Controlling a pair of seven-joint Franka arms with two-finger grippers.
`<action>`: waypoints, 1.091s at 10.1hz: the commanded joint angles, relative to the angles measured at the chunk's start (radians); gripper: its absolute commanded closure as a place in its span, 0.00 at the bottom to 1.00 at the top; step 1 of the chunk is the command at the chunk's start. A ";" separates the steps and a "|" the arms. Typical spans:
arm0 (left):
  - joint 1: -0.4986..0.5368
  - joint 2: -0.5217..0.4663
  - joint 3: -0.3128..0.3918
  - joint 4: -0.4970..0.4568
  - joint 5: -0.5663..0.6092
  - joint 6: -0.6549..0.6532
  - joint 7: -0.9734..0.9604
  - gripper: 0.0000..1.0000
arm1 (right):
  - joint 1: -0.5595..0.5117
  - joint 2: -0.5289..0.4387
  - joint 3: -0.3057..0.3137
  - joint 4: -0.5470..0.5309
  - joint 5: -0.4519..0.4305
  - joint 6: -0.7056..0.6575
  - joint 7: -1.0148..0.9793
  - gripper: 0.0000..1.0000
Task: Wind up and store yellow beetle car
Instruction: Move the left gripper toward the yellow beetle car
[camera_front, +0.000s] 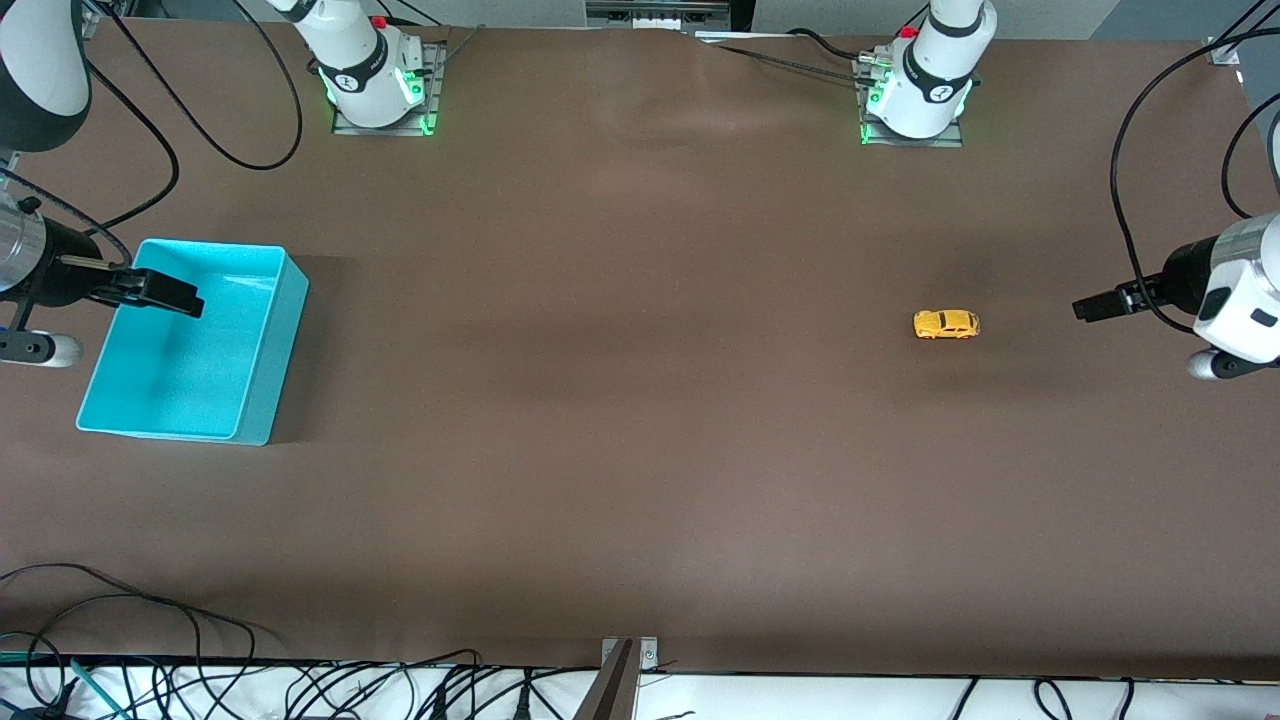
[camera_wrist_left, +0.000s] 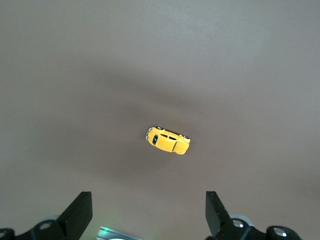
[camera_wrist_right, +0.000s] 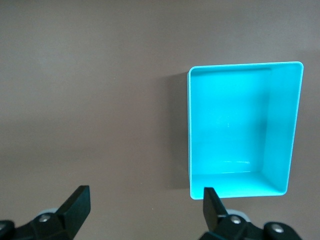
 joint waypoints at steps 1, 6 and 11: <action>-0.010 -0.009 -0.007 -0.118 0.012 0.104 -0.169 0.00 | 0.002 -0.008 0.000 -0.007 0.013 -0.004 0.016 0.00; -0.042 -0.061 -0.007 -0.400 -0.003 0.447 -0.718 0.00 | 0.002 -0.008 0.000 -0.006 0.013 -0.004 0.016 0.00; -0.090 -0.061 -0.006 -0.609 0.011 0.781 -1.120 0.00 | 0.003 -0.008 0.000 -0.007 0.013 -0.004 0.016 0.00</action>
